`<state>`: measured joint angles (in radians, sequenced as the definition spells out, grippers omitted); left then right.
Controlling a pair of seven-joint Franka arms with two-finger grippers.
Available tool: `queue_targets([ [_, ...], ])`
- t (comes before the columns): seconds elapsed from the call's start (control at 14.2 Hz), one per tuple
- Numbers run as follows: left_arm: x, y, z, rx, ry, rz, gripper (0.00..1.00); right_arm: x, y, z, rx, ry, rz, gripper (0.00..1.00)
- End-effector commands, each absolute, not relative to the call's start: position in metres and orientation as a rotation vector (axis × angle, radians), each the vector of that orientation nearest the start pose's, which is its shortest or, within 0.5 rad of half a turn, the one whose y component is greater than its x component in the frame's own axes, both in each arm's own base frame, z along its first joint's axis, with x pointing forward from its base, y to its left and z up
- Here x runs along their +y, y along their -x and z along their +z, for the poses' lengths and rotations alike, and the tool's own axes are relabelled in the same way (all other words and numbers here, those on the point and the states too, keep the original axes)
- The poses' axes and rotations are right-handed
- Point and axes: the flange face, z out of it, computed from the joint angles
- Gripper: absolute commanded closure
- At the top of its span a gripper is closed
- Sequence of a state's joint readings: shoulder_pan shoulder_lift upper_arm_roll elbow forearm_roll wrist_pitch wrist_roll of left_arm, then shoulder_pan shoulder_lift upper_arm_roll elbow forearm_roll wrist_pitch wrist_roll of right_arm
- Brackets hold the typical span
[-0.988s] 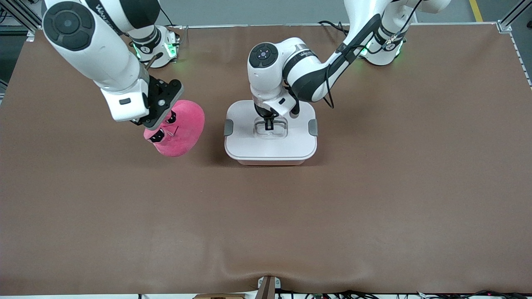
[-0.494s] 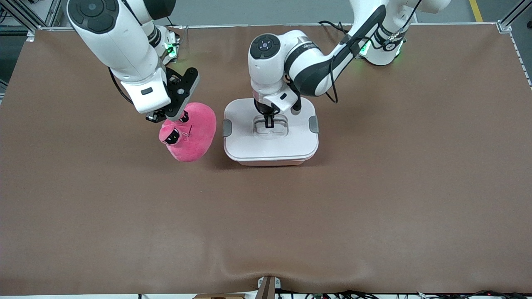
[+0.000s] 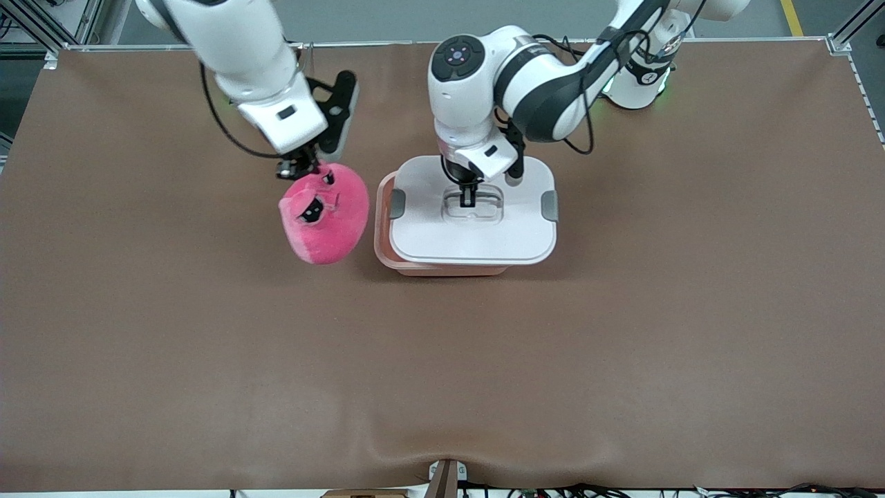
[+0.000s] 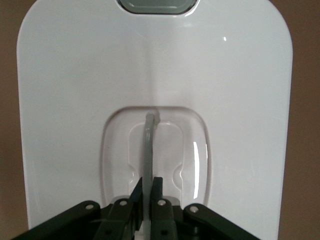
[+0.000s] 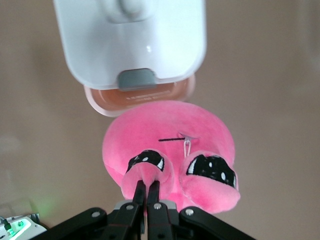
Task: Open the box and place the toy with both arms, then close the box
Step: 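Lift the lid off with the left gripper while the right gripper holds the plush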
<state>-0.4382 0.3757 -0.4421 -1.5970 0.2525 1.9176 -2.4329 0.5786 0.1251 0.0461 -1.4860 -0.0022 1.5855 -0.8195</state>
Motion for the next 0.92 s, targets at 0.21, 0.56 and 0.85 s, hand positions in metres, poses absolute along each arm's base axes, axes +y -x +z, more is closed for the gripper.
queue_targets([
  [0.21,-0.377,-0.509,0.482,-1.955,2.419,-0.014,1.0,0.386,-0.45,0.598,-2.267,2.21,-0.024,1.0],
  [0.56,-0.286,-0.548,0.502,-1.788,2.522,0.094,1.0,0.411,-0.441,0.566,-2.385,2.124,-0.072,1.0],
  [0.85,-0.222,-0.569,0.503,-1.672,2.59,0.189,1.0,0.423,-0.439,0.55,-2.438,2.065,-0.125,1.0],
])
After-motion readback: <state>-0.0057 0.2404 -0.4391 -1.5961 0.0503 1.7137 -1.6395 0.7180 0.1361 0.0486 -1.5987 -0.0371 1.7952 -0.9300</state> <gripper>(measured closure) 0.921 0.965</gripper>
